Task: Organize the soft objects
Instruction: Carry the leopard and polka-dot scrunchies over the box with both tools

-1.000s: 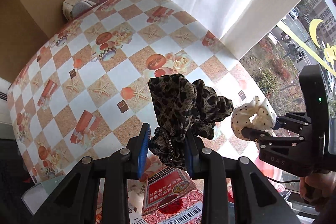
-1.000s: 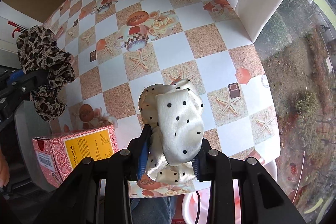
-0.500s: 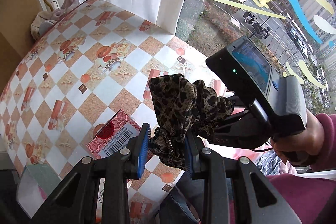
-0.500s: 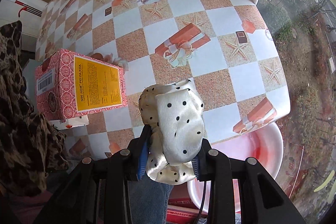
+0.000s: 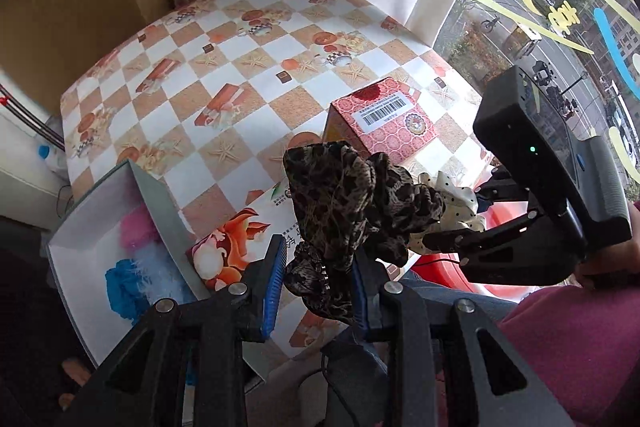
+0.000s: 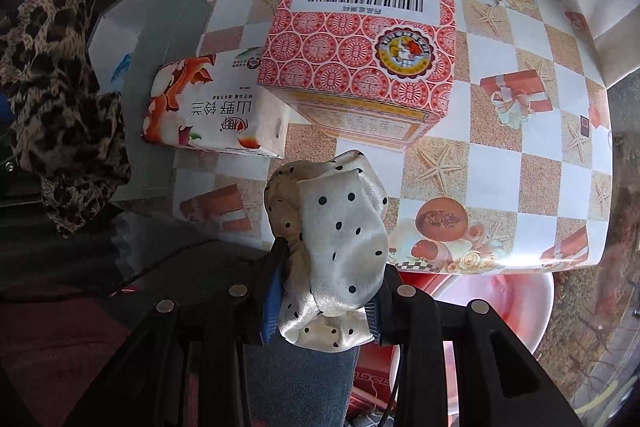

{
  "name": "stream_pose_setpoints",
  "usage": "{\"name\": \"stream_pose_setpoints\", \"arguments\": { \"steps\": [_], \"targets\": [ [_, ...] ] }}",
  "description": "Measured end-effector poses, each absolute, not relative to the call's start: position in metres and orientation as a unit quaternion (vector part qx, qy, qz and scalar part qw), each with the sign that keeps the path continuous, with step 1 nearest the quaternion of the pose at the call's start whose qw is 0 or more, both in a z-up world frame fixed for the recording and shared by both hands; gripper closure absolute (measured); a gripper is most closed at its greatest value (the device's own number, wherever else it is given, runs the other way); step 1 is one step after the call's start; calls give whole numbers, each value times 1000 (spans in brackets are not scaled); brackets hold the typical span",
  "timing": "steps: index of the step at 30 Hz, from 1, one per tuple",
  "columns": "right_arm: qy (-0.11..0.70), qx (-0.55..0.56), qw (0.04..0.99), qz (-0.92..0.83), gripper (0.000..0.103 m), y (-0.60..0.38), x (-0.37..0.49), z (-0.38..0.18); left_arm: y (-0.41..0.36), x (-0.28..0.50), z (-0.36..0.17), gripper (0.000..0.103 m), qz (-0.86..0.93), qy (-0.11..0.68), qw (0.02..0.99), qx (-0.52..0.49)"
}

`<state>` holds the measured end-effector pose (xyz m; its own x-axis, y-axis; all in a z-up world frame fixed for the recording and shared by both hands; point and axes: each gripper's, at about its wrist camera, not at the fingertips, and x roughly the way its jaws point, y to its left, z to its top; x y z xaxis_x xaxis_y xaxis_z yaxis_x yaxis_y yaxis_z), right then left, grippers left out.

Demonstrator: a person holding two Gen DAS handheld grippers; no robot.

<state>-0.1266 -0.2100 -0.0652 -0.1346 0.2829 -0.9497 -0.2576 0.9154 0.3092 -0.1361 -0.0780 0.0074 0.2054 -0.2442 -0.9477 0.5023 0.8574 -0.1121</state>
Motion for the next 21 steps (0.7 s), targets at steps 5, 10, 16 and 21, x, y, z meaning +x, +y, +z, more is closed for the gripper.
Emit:
{"name": "stream_pose_setpoints", "arguments": {
  "steps": [5, 10, 16, 21],
  "targets": [
    [696, -48, 666, 263, 67, -159, -119, -39, -21, -141, 4, 70, -154, 588, 791, 74],
    [671, -76, 677, 294, 67, -118, -101, -17, 30, -151, -5, 70, -78, 602, 794, 29],
    [654, -100, 681, 313, 67, -71, -79, 0, 65, -162, -12, 70, -6, 607, 795, -9],
    [649, -83, 679, 334, 67, -35, -66, 15, 82, -165, -17, 70, 29, 611, 790, -36]
  ]
}}
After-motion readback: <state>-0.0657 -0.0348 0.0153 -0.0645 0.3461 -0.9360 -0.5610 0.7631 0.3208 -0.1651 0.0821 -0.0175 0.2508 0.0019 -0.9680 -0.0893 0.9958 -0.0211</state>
